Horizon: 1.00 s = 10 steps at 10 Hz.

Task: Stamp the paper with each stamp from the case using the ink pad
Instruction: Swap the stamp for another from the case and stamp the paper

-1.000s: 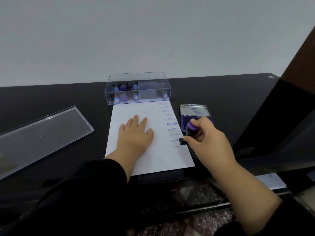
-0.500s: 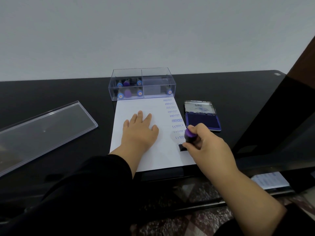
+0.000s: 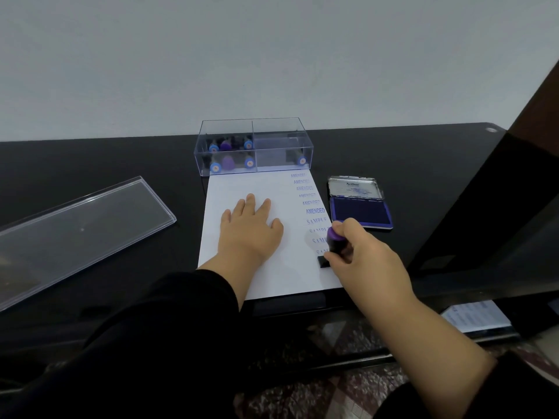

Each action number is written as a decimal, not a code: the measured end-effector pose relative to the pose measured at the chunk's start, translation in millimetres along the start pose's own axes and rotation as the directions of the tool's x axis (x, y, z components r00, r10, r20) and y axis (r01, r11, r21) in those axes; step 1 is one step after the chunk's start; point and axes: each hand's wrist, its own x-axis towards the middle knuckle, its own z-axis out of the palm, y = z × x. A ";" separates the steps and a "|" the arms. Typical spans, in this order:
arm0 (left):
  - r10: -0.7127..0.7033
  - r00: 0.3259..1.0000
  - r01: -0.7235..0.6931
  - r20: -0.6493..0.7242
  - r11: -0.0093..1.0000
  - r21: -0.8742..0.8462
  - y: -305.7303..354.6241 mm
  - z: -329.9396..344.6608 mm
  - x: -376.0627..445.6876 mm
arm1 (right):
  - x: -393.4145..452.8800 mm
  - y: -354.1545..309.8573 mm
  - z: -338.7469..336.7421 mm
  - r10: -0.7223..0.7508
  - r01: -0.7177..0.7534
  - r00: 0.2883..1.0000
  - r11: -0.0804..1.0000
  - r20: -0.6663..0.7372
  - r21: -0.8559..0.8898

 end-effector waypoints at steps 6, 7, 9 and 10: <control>0.005 1.000 -0.005 -0.004 1.000 -0.010 -1.1 0.3 0.0 | -1.7 0.7 3.3 -0.046 0.045 0.998 0.999 -0.038 -0.025; 0.003 1.000 -0.003 -0.004 1.000 -0.010 -0.7 0.1 -0.3 | -0.6 1.6 2.4 -0.034 0.033 0.999 0.999 -0.032 -0.015; 0.003 1.000 -0.003 -0.006 1.000 -0.018 -1.1 -0.1 -0.9 | 3.5 -0.4 -0.3 -0.030 0.029 1.000 0.999 -0.003 -0.042; 0.005 1.000 -0.005 -0.010 1.000 -0.017 -1.0 0.2 -0.8 | 2.2 -0.9 2.5 -0.065 0.064 0.997 0.996 -0.028 -0.056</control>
